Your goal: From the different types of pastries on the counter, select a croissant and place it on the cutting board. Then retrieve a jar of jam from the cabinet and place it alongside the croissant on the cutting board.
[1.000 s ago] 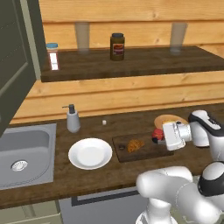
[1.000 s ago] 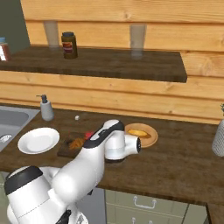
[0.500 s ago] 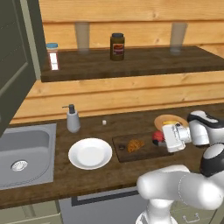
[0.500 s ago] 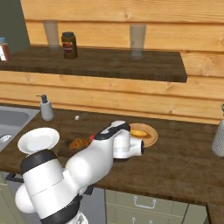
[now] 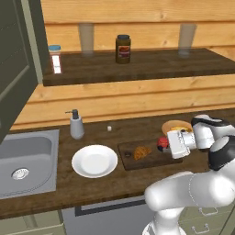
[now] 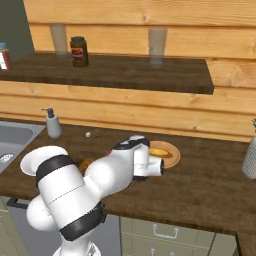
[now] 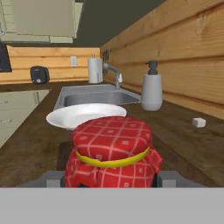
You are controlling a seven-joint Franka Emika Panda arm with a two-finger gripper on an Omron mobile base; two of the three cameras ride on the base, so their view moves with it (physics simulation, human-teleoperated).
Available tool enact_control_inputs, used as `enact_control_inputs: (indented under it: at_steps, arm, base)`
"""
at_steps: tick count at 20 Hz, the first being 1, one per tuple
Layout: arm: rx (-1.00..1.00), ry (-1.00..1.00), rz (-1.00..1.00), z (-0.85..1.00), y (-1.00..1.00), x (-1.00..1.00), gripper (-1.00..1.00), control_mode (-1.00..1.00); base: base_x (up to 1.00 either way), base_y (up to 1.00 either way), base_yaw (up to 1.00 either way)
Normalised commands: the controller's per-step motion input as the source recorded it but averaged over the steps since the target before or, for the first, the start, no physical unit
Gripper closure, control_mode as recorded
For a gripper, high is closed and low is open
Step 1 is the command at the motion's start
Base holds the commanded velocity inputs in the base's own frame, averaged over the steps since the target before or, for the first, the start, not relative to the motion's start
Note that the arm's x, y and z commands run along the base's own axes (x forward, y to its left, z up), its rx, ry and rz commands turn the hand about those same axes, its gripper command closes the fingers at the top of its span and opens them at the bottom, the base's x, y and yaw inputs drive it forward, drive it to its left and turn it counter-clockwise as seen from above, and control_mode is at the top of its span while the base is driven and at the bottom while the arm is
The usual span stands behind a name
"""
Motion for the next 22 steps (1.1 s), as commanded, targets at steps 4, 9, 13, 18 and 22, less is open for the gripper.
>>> enact_control_inputs:
  at_steps: [4, 9, 13, 18, 22]
  arm:
    - [0.0, 0.0, 0.0, -0.3, 0.0, 0.26, 1.0, -1.0]
    - [0.0, 0.0, 0.0, -0.32, 0.0, 0.23, 1.0, -1.0]
    - [0.0, 0.0, 0.0, -0.18, 0.0, 0.33, 1.0, -1.0]
    - [0.0, 0.0, 0.02, -0.17, -0.07, 0.15, 1.0, -1.0]
    - [0.0, 0.0, 0.03, -0.25, -0.04, 0.08, -1.0, -1.0]
  base:
    - [0.0, 0.0, 0.0]
    - [0.0, 0.0, 0.0]
    - [0.0, 0.0, 0.0]
    - [0.0, 0.0, 0.0]
    - [0.0, 0.0, 0.0]
